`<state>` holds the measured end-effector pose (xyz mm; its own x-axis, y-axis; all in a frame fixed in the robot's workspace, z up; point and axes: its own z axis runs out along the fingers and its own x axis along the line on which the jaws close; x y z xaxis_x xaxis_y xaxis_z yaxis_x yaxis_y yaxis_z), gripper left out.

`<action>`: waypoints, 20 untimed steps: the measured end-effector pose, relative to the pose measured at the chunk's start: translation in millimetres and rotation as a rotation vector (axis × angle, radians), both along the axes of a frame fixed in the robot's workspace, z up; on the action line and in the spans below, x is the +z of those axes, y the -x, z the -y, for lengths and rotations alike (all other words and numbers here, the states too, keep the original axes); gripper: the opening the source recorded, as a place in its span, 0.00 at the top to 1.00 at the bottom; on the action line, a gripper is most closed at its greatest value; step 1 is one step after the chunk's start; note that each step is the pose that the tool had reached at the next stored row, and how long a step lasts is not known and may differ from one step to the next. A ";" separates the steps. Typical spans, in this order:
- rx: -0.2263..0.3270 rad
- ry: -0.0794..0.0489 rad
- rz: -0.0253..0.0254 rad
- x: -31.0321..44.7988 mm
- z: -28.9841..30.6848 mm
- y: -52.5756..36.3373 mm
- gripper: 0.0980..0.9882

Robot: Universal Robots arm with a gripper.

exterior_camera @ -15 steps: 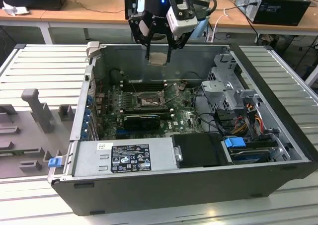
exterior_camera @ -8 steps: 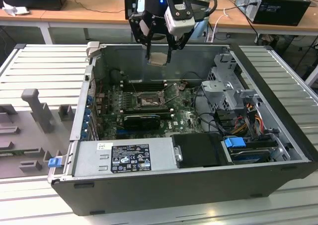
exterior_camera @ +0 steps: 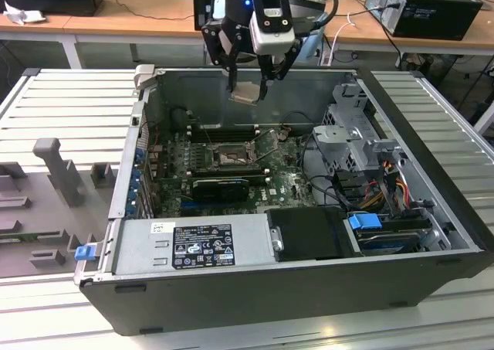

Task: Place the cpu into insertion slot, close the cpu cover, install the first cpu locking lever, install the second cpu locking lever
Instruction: 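Place the cpu into insertion slot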

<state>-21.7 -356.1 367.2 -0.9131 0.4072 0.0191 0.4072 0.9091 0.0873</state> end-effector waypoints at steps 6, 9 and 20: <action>-0.143 0.001 0.0001 -1.2 0.0 0.0 0.52; -0.195 0.001 0.0000 -2.0 0.0 0.0 0.52; -0.372 0.001 -0.0001 -4.1 0.0 0.0 0.52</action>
<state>-21.7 -356.1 363.1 -0.7030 0.7109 0.0183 0.7095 0.6994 0.0861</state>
